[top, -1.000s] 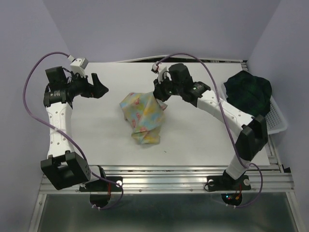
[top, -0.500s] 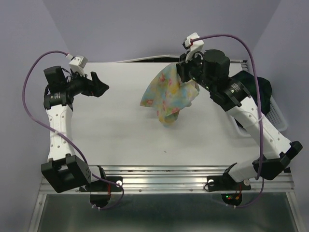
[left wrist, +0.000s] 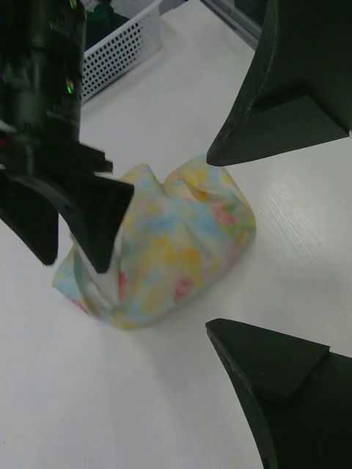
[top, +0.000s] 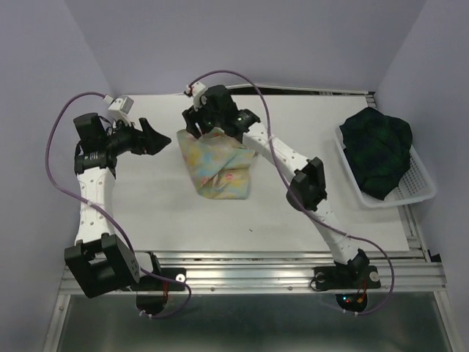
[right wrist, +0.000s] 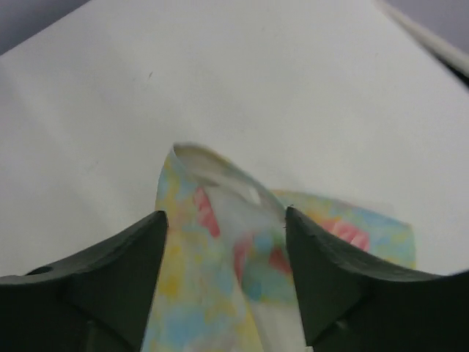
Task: Fold and stack the skirts
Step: Move the skirt to the center of the board, then flatten the skirt out
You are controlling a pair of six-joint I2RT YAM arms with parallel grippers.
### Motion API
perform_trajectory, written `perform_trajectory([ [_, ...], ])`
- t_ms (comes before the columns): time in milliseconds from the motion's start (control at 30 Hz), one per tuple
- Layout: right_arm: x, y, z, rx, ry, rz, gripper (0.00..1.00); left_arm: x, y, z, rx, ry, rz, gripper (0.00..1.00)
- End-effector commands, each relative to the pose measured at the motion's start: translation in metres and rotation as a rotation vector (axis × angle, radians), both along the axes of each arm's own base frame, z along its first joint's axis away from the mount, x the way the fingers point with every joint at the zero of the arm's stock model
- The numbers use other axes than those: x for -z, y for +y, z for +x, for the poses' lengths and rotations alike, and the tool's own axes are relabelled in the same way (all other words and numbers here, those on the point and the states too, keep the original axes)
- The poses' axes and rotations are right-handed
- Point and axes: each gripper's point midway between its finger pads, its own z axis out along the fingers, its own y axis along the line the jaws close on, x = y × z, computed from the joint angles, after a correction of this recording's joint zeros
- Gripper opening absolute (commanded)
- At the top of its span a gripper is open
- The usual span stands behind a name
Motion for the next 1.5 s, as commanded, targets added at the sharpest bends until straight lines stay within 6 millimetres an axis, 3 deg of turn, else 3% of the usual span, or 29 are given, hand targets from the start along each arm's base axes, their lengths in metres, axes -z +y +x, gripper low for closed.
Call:
perform_trajectory([
  [0, -0.074, 0.04, -0.024, -0.176, -0.14, 0.162, 0.84, -0.036, -0.007, -0.011, 0.023, -0.13, -0.047, 0.98],
  [33, -0.05, 0.039, -0.023, -0.179, -0.12, 0.129, 0.89, -0.038, -0.008, -0.014, 0.026, -0.143, -0.042, 0.98],
  [67, -0.051, 0.024, -0.026, -0.157, -0.171, 0.089, 0.95, -0.037, -0.009, -0.016, 0.029, -0.15, -0.033, 0.98],
  [100, -0.099, 0.012, -0.027, -0.128, -0.275, 0.127, 0.97, -0.037, -0.008, -0.018, 0.026, -0.158, -0.026, 0.98],
  [133, -0.058, -0.005, -0.023, -0.095, -0.233, 0.042, 0.99, -0.038, -0.007, -0.019, 0.017, -0.169, -0.013, 0.98],
  [167, -0.088, -0.03, -0.025, -0.041, -0.28, 0.049, 1.0, -0.035, -0.008, -0.019, 0.019, -0.176, 0.003, 0.97],
  [200, -0.089, -0.047, -0.023, -0.007, -0.262, 0.049, 1.0, -0.033, -0.008, -0.019, 0.017, -0.178, 0.018, 0.97],
  [233, -0.071, -0.065, -0.021, 0.018, -0.212, 0.024, 1.0, -0.022, -0.007, -0.017, 0.002, -0.154, 0.059, 0.96],
  [267, -0.088, -0.101, -0.016, 0.048, -0.187, 0.056, 1.0, -0.019, -0.025, -0.016, 0.067, -0.192, 0.146, 0.95],
  [333, -0.085, -0.134, -0.014, 0.044, -0.161, 0.04, 0.99, 0.007, -0.037, -0.012, 0.054, -0.121, 0.277, 0.93],
  [367, -0.065, -0.147, -0.017, 0.029, -0.131, 0.001, 0.98, 0.015, -0.047, -0.013, 0.074, -0.109, 0.317, 0.93],
  [400, -0.061, -0.166, -0.019, -0.009, -0.17, -0.077, 0.92, 0.024, -0.071, -0.019, 0.132, -0.098, 0.353, 0.93],
  [500, -0.005, -0.184, -0.038, -0.161, -0.19, -0.288, 0.77, 0.045, -0.088, -0.024, 0.197, -0.043, 0.357, 0.9],
  [533, 0.0, -0.193, -0.043, -0.184, -0.213, -0.319, 0.75, 0.054, -0.094, -0.026, 0.224, -0.03, 0.369, 0.9],
  [567, 0.012, -0.195, -0.047, -0.208, -0.22, -0.345, 0.69, 0.057, -0.097, -0.028, 0.233, -0.029, 0.368, 0.9],
  [600, 0.035, -0.2, -0.047, -0.221, -0.23, -0.382, 0.68, 0.057, -0.1, -0.028, 0.241, -0.04, 0.356, 0.9],
  [667, 0.059, -0.201, -0.04, -0.212, -0.22, -0.414, 0.68, 0.063, -0.102, -0.031, 0.237, -0.02, 0.325, 0.9],
  [867, 0.09, -0.181, 0.007, -0.172, -0.17, -0.392, 0.68, 0.1, -0.11, -0.035, 0.268, 0.135, 0.279, 0.89],
  [900, 0.109, -0.177, 0.013, -0.175, -0.138, -0.398, 0.68, 0.107, -0.11, -0.036, 0.265, 0.169, 0.275, 0.89],
  [933, 0.101, -0.172, 0.023, -0.156, -0.145, -0.377, 0.68, 0.119, -0.109, -0.036, 0.262, 0.216, 0.276, 0.89],
  [1000, 0.119, -0.169, 0.032, -0.148, -0.12, -0.388, 0.69, 0.128, -0.108, -0.034, 0.246, 0.246, 0.276, 0.88],
  [1167, 0.129, -0.166, 0.05, -0.109, -0.15, -0.39, 0.66, 0.147, -0.102, -0.018, 0.186, 0.285, 0.302, 0.89],
  [1267, 0.129, -0.161, 0.057, -0.082, -0.144, -0.358, 0.41, 0.165, -0.091, -0.004, 0.136, 0.355, 0.302, 0.86],
  [1300, 0.122, -0.159, 0.06, -0.064, -0.139, -0.335, 0.18, 0.169, -0.087, 0.0, 0.118, 0.374, 0.304, 0.84],
  [1333, 0.117, -0.158, 0.061, -0.05, -0.139, -0.323, 0.07, 0.179, -0.08, 0.007, 0.095, 0.409, 0.303, 0.79],
  [1367, 0.112, -0.158, 0.063, -0.036, -0.138, -0.309, 0.01, 0.184, -0.075, 0.012, 0.076, 0.428, 0.306, 0.75],
  [1400, 0.104, -0.164, 0.067, 0.008, -0.125, -0.287, 0.01, 0.188, -0.068, 0.016, 0.051, 0.438, 0.315, 0.71],
  [1433, 0.093, -0.163, 0.068, 0.018, -0.133, -0.268, 0.01, 0.197, -0.058, 0.025, 0.008, 0.453, 0.341, 0.59],
  [1467, 0.073, -0.17, 0.07, 0.048, -0.148, -0.24, 0.01, 0.2, -0.044, 0.032, -0.038, 0.462, 0.346, 0.54],
])
